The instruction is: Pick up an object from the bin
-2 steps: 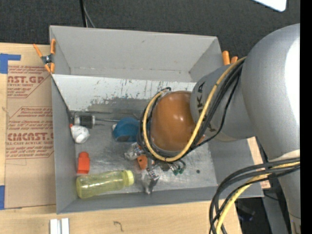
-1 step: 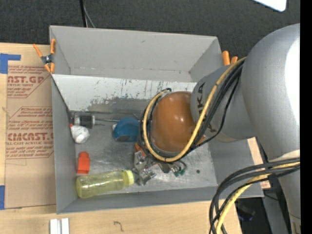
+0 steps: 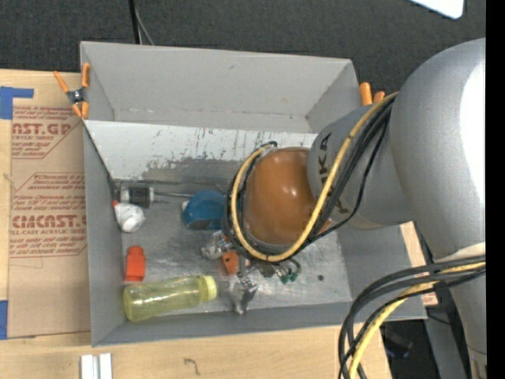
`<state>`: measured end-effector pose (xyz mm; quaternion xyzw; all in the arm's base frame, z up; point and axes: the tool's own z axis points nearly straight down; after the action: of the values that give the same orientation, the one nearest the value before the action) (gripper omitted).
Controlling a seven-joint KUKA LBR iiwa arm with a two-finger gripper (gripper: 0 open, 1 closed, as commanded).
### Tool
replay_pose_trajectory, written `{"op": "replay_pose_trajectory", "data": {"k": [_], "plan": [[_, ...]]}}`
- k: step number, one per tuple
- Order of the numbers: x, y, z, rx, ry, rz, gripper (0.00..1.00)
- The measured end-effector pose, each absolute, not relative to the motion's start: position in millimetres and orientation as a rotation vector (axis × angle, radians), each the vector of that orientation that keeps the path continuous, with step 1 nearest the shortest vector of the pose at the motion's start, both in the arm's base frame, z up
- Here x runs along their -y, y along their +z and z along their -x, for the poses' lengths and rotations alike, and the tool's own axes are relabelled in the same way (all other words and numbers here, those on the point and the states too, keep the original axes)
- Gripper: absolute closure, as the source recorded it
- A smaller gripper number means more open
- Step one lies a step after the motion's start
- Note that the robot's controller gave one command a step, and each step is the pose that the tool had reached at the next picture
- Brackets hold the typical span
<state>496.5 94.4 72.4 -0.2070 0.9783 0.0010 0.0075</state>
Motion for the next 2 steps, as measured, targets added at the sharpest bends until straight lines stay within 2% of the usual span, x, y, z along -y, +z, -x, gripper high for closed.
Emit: {"op": "replay_pose_trajectory", "data": {"k": [1,2], "plan": [[-93.5,72.4,-493.3,-3.075,0.001,0.651,1.00],[-94.4,72.4,-496.6,-3.058,0.003,0.647,0.00]]}}
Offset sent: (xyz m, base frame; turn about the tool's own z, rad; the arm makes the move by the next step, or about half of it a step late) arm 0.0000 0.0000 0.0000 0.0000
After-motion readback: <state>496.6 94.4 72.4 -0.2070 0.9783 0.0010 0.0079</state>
